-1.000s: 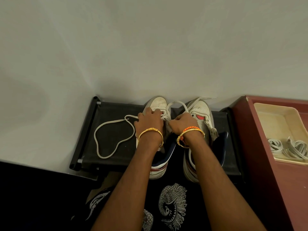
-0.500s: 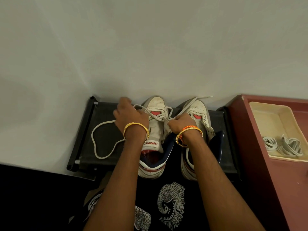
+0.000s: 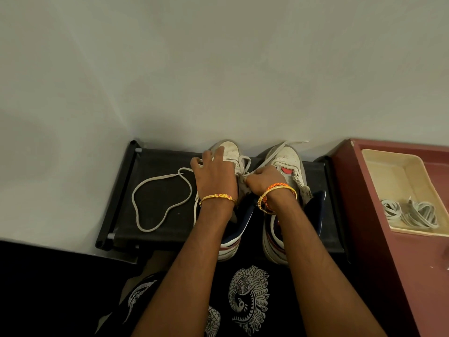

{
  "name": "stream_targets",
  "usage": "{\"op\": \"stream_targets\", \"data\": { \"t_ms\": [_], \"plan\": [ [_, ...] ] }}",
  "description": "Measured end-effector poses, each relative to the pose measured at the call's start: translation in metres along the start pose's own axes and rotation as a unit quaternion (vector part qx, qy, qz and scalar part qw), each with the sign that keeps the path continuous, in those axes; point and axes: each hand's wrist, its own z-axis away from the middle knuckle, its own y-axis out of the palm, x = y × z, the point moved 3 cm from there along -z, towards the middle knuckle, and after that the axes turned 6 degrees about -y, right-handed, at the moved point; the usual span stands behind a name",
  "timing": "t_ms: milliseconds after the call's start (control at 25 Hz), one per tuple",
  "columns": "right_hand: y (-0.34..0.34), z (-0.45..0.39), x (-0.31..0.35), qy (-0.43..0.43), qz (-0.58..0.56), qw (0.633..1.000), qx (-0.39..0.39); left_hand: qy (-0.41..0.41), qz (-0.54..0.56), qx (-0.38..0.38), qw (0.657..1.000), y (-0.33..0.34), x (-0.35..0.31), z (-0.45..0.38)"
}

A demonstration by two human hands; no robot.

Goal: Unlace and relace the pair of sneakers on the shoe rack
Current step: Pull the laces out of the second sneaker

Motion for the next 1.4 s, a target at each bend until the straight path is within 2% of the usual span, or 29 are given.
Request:
{"op": "stream_targets", "data": {
  "t_ms": [80, 160, 240, 280, 320, 360, 440, 480, 520, 560, 600, 680, 720, 760, 840, 920, 1040, 1120, 1200, 1280, 1360, 1400],
  "plan": [
    [0.0, 0.0, 0.0, -0.002, 0.008, 1.0, -0.005, -0.001, 0.032, -0.019, 0.999, -0.003, 0.002, 0.001],
    [-0.001, 0.001, 0.0, -0.001, 0.009, 1.0, -0.01, -0.019, 0.109, -0.061, 0.992, -0.007, 0.005, 0.002],
    [-0.002, 0.001, 0.0, 0.004, 0.01, 1.0, -0.01, -0.09, 0.235, -0.148, 0.956, -0.018, 0.018, 0.003],
    [-0.002, 0.001, 0.0, 0.007, 0.011, 1.0, -0.007, -0.147, 0.319, -0.193, 0.916, -0.024, 0.029, 0.002],
    [-0.002, 0.001, -0.001, 0.008, 0.011, 1.0, -0.003, -0.207, 0.411, -0.229, 0.858, -0.029, 0.043, 0.001],
    [-0.002, 0.0, -0.001, 0.009, 0.01, 1.0, 0.001, -0.266, 0.506, -0.245, 0.783, -0.031, 0.058, -0.001],
    [-0.002, -0.001, -0.002, 0.009, 0.005, 1.0, 0.007, -0.357, 0.668, -0.217, 0.616, -0.029, 0.078, -0.004],
    [-0.001, -0.001, -0.002, 0.01, 0.003, 1.0, 0.009, -0.37, 0.72, -0.186, 0.557, -0.026, 0.082, -0.006],
    [-0.001, -0.002, -0.002, 0.009, 0.002, 1.0, 0.01, -0.369, 0.733, -0.157, 0.549, -0.027, 0.083, -0.007],
    [-0.001, -0.002, -0.002, 0.008, 0.001, 1.0, 0.009, -0.352, 0.715, -0.136, 0.589, -0.031, 0.079, -0.006],
    [0.0, -0.001, -0.002, 0.008, 0.001, 1.0, 0.009, -0.313, 0.659, -0.121, 0.673, -0.034, 0.072, -0.007],
    [0.0, -0.001, -0.001, 0.005, 0.007, 1.0, 0.009, -0.161, 0.413, -0.08, 0.893, -0.038, 0.045, -0.005],
    [-0.001, -0.001, 0.0, 0.003, 0.012, 1.0, 0.011, -0.085, 0.263, -0.049, 0.96, -0.034, 0.029, -0.001],
    [-0.002, -0.001, 0.0, 0.002, 0.015, 1.0, 0.012, -0.03, 0.144, -0.011, 0.989, -0.027, 0.014, 0.003],
    [-0.003, 0.0, 0.0, 0.002, 0.012, 1.0, 0.016, 0.025, 0.026, 0.043, 0.998, -0.014, -0.003, 0.008],
    [-0.003, 0.001, 0.0, 0.0, 0.007, 1.0, 0.016, 0.039, 0.011, 0.047, 0.998, -0.007, -0.006, 0.008],
    [-0.004, 0.003, 0.002, -0.002, 0.012, 1.0, 0.014, -0.008, 0.069, 0.033, 0.997, -0.007, 0.002, 0.003],
    [-0.003, 0.003, 0.003, -0.005, 0.016, 1.0, 0.017, -0.082, 0.159, 0.038, 0.983, -0.01, 0.009, 0.001],
    [-0.002, 0.002, 0.003, -0.005, 0.007, 1.0, 0.022, -0.178, 0.3, 0.001, 0.937, -0.018, 0.02, -0.002],
    [-0.003, 0.001, 0.002, -0.003, 0.006, 1.0, 0.026, -0.246, 0.456, -0.089, 0.851, -0.024, 0.042, -0.009],
    [-0.003, 0.0, 0.0, -0.003, 0.004, 1.0, 0.027, -0.262, 0.574, -0.196, 0.751, -0.034, 0.068, -0.014],
    [-0.004, -0.001, -0.001, -0.004, 0.005, 1.0, 0.027, -0.247, 0.584, -0.231, 0.739, -0.039, 0.077, -0.014]
  ]
}}
